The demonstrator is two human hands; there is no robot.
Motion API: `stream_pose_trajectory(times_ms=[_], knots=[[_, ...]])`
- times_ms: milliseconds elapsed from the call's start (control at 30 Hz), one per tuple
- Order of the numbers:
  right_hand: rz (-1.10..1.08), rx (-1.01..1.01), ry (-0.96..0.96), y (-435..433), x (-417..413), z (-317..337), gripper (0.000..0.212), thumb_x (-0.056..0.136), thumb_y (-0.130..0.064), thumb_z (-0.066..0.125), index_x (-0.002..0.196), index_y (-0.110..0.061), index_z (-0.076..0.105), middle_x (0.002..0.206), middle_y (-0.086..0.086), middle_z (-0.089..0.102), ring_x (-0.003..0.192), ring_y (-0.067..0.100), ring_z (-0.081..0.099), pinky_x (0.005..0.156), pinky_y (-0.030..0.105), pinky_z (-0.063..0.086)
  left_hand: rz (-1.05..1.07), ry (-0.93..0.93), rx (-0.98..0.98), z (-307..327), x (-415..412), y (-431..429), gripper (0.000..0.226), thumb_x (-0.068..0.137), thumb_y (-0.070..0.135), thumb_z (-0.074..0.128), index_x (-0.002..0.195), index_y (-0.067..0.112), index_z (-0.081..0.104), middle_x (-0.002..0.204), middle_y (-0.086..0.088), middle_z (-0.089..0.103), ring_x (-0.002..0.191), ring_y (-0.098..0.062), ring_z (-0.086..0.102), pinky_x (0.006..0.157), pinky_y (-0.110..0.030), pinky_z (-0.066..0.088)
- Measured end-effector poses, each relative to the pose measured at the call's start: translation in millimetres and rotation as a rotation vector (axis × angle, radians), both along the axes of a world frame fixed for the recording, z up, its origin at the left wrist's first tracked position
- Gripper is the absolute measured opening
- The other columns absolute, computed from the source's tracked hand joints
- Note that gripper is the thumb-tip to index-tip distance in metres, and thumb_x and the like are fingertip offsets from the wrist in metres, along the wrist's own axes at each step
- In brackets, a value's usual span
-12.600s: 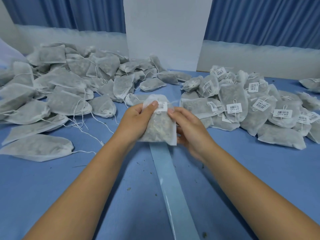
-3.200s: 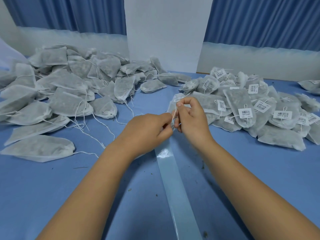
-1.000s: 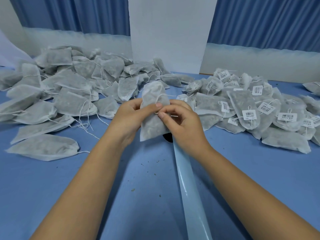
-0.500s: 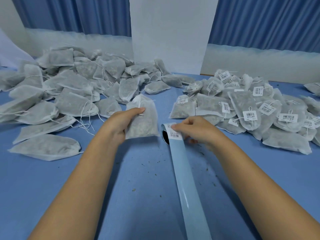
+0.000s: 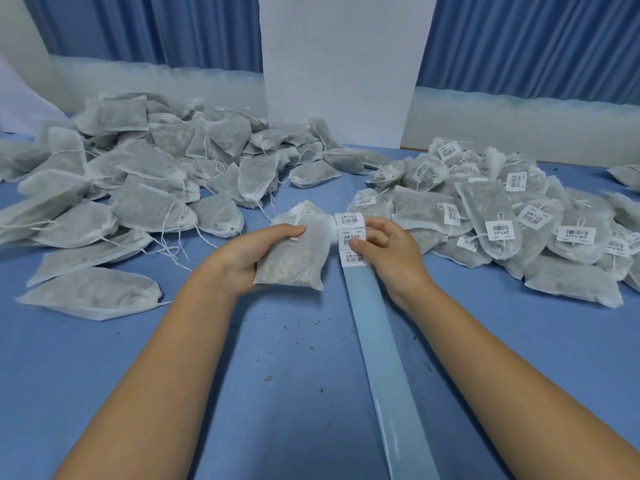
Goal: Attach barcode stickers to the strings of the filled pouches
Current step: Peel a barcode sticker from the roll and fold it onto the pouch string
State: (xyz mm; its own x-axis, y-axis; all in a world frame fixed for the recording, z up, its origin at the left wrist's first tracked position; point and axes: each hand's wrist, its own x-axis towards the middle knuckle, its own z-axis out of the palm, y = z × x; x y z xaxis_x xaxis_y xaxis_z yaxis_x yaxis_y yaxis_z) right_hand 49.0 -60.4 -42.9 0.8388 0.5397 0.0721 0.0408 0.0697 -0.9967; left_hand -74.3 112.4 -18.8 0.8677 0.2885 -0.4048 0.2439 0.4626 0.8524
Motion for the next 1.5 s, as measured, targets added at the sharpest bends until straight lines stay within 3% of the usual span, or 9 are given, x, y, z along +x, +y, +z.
stream_pose_trajectory(times_ms=[267, 567, 667, 733, 867, 1067, 1267, 1367, 1500], knots=[[0.08, -0.065, -0.043, 6, -9, -9, 0.039, 0.087, -0.001, 0.069, 0.123, -0.009, 0.056, 0.1, 0.007, 0.074, 0.089, 0.018, 0.069, 0.089, 0.035, 0.053, -0.056, -0.04, -0.111, -12, 11, -8, 0.026, 0.074, 0.019, 0.074, 0.097, 0.008, 0.073, 0.094, -0.009, 0.076, 0.078, -0.02, 0.075, 0.062, -0.031, 0.061], [0.115, -0.262, -0.29, -3, -4, -5, 0.058, 0.082, -0.017, 0.078, 0.129, -0.027, 0.047, 0.123, -0.004, 0.052, 0.102, 0.007, 0.06, 0.089, 0.026, 0.052, 0.025, -0.036, -0.186, -15, 12, -5, 0.013, 0.087, 0.019, 0.068, 0.095, 0.009, 0.069, 0.081, -0.006, 0.075, 0.066, -0.017, 0.073, 0.055, -0.028, 0.059], [0.121, -0.34, -0.473, -6, -3, -1, 0.06, 0.081, -0.019, 0.078, 0.126, -0.034, 0.04, 0.112, -0.001, 0.047, 0.081, 0.003, 0.051, 0.077, 0.011, 0.043, 0.04, -0.063, -0.252, -14, 12, -2, 0.018, 0.078, 0.018, 0.071, 0.094, 0.01, 0.068, 0.081, -0.004, 0.073, 0.066, -0.016, 0.072, 0.058, -0.027, 0.059], [0.138, -0.294, -0.5, -5, -6, 1, 0.047, 0.084, -0.012, 0.073, 0.114, -0.032, 0.044, 0.098, 0.005, 0.057, 0.069, 0.006, 0.05, 0.071, 0.015, 0.044, 0.036, -0.078, -0.31, -14, 12, 0, 0.024, 0.073, 0.016, 0.072, 0.096, 0.01, 0.068, 0.084, -0.003, 0.074, 0.069, -0.015, 0.072, 0.057, -0.027, 0.059], [0.154, -0.242, -0.539, -4, -8, 0, 0.03, 0.086, -0.004, 0.07, 0.097, -0.028, 0.055, 0.094, 0.017, 0.063, 0.075, 0.017, 0.053, 0.067, 0.015, 0.041, 0.024, -0.078, -0.351, -14, 11, 1, 0.032, 0.072, 0.016, 0.074, 0.102, 0.009, 0.068, 0.091, -0.003, 0.073, 0.079, -0.014, 0.071, 0.058, -0.025, 0.058], [0.066, -0.245, -0.638, -5, -5, -4, 0.029, 0.08, -0.01, 0.078, 0.095, -0.029, 0.062, 0.088, -0.001, 0.06, 0.072, 0.004, 0.055, 0.071, 0.008, 0.04, 0.037, -0.058, -0.311, -12, 11, -2, 0.061, 0.067, 0.014, 0.074, 0.127, 0.012, 0.062, 0.127, -0.005, 0.06, 0.111, -0.016, 0.057, 0.053, -0.025, 0.056], [-0.018, -0.278, -0.863, -5, -6, -5, 0.02, 0.083, -0.013, 0.076, 0.101, -0.021, 0.074, 0.098, -0.005, 0.056, 0.083, 0.002, 0.054, 0.069, 0.008, 0.037, 0.047, -0.059, -0.333, -13, 10, -1, 0.066, 0.075, 0.015, 0.071, 0.138, 0.009, 0.056, 0.132, -0.004, 0.062, 0.084, -0.013, 0.068, 0.053, -0.024, 0.056], [-0.015, -0.297, -0.892, -5, -7, -4, 0.019, 0.084, -0.015, 0.076, 0.101, -0.02, 0.074, 0.099, -0.005, 0.057, 0.084, 0.004, 0.054, 0.068, 0.008, 0.036, 0.051, -0.063, -0.325, -14, 10, -1, 0.069, 0.074, 0.016, 0.072, 0.14, 0.01, 0.055, 0.141, -0.005, 0.057, 0.099, -0.014, 0.065, 0.055, -0.024, 0.057], [0.001, -0.284, -0.912, -4, -9, -4, 0.021, 0.084, -0.014, 0.074, 0.104, -0.017, 0.071, 0.099, -0.005, 0.062, 0.083, 0.003, 0.056, 0.069, 0.005, 0.036, 0.044, -0.067, -0.346, -15, 10, 0, 0.058, 0.078, 0.016, 0.071, 0.135, 0.01, 0.06, 0.118, -0.003, 0.066, 0.073, -0.012, 0.069, 0.052, -0.024, 0.056]])
